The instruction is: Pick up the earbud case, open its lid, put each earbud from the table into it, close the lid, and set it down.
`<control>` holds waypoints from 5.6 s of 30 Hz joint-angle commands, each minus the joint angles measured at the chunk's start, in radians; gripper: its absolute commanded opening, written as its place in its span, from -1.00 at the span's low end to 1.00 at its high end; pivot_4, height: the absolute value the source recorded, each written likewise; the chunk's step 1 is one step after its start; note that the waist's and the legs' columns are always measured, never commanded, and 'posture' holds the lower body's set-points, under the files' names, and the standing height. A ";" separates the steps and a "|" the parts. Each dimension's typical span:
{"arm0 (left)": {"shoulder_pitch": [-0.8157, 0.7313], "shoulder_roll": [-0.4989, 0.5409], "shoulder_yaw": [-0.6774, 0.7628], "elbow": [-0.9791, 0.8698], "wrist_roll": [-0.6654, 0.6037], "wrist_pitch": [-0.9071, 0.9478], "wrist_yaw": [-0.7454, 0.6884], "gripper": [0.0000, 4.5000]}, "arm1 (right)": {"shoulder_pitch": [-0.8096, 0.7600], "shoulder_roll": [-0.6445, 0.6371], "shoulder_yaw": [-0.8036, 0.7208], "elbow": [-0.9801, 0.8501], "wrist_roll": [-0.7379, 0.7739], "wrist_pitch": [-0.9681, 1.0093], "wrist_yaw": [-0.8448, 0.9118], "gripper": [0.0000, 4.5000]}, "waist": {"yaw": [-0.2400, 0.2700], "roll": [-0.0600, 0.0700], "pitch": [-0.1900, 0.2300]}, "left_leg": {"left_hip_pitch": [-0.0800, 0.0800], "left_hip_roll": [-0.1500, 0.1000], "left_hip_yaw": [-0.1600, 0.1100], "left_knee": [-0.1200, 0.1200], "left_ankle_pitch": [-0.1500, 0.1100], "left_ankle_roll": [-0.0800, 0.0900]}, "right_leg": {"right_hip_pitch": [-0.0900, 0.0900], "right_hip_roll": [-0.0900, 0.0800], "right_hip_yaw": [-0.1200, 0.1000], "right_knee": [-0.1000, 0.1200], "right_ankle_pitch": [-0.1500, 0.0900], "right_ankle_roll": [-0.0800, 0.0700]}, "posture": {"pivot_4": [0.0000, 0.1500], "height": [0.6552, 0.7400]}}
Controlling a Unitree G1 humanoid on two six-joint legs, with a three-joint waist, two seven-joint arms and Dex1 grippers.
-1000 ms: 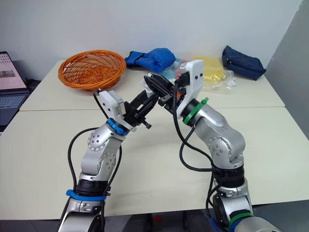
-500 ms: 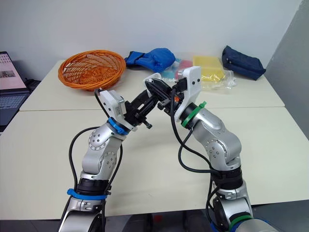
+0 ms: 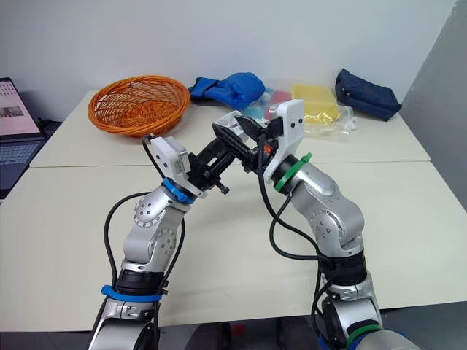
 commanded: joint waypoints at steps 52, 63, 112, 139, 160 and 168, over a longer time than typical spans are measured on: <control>0.018 0.074 0.041 -0.090 -0.029 0.040 0.015 -0.67 | 0.072 -0.075 0.056 0.662 -0.465 -0.170 -0.122 -0.22 | -0.005 0.000 0.000 | 0.011 0.001 0.003 0.000 0.000 0.000 | 0.008 0.001 0.003 0.001 0.000 0.002 | 1.00 1.00; 0.032 0.069 0.037 -0.094 -0.030 0.037 0.010 -0.67 | 0.166 -0.286 0.078 0.435 -0.444 -0.182 0.179 -0.82 | 0.005 0.000 -0.001 | 0.010 0.001 0.003 -0.001 0.000 0.000 | 0.008 0.001 0.003 -0.001 0.000 0.002 | 1.00 1.00; 0.151 0.032 0.010 -0.240 -0.040 0.129 0.046 -0.67 | 0.275 -1.125 0.162 0.718 -0.634 -0.547 1.101 0.39 | 0.003 0.002 0.000 | 0.020 -0.002 0.005 0.000 0.000 0.000 | 0.019 -0.002 0.004 -0.002 -0.002 0.001 | 1.00 1.00; 0.159 0.020 0.001 -0.246 -0.033 0.124 0.051 -0.67 | 0.222 -1.067 0.175 0.612 -0.623 -0.181 1.097 0.13 | -0.001 0.002 0.000 | 0.021 -0.001 0.004 0.000 0.000 0.000 | 0.019 -0.001 0.004 -0.001 -0.002 0.001 | 1.00 1.00; 0.165 0.021 -0.005 -0.257 -0.033 0.128 0.065 -0.67 | 0.215 -1.051 0.191 0.588 -0.652 -0.145 1.096 0.13 | -0.001 0.002 0.000 | 0.022 -0.001 0.005 0.000 0.000 0.000 | 0.019 -0.001 0.004 -0.001 -0.002 0.001 | 1.00 1.00; 0.169 0.023 -0.004 -0.261 -0.035 0.131 0.066 -0.67 | 0.213 -1.045 0.188 0.590 -0.648 -0.141 1.093 -0.84 | -0.001 0.002 0.000 | 0.022 -0.001 0.004 -0.001 0.000 0.000 | 0.019 -0.001 0.004 -0.001 -0.002 0.001 | 1.00 1.00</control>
